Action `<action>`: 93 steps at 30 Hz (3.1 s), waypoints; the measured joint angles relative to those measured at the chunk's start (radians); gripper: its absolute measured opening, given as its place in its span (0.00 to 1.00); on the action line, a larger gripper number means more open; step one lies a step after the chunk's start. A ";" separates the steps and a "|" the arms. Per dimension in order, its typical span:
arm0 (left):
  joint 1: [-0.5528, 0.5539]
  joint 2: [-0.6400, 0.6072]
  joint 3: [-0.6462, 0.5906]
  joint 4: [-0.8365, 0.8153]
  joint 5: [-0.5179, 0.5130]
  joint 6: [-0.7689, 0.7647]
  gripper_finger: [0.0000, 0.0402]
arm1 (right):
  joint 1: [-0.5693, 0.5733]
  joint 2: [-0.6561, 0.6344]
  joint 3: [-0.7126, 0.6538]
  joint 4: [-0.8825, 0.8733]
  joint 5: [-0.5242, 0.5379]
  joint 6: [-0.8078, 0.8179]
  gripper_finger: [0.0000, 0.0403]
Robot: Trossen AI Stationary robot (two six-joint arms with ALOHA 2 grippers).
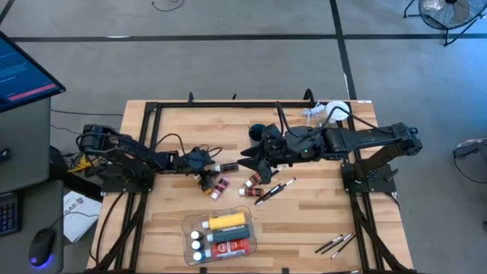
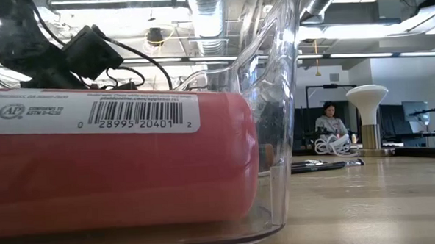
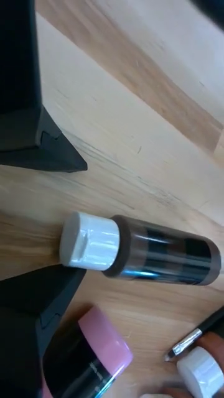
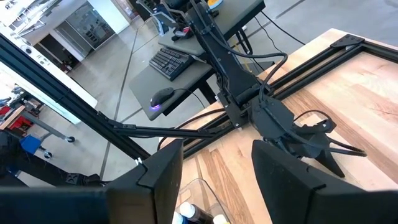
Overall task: Pick & Place Paint Supplies
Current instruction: Put the small brown paint bottle into the transparent bin
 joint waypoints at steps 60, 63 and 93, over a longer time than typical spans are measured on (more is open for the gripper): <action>0.008 -0.314 0.000 -0.344 0.169 -0.105 0.10 | 0.000 0.000 0.000 0.000 0.003 0.000 0.48; 0.008 -0.396 0.033 -0.516 0.167 -0.101 0.09 | 0.000 0.000 0.000 0.000 0.003 0.000 0.49; -0.360 -0.186 0.953 -1.824 0.009 0.022 0.08 | 0.002 0.000 0.000 -0.083 0.003 -0.001 0.48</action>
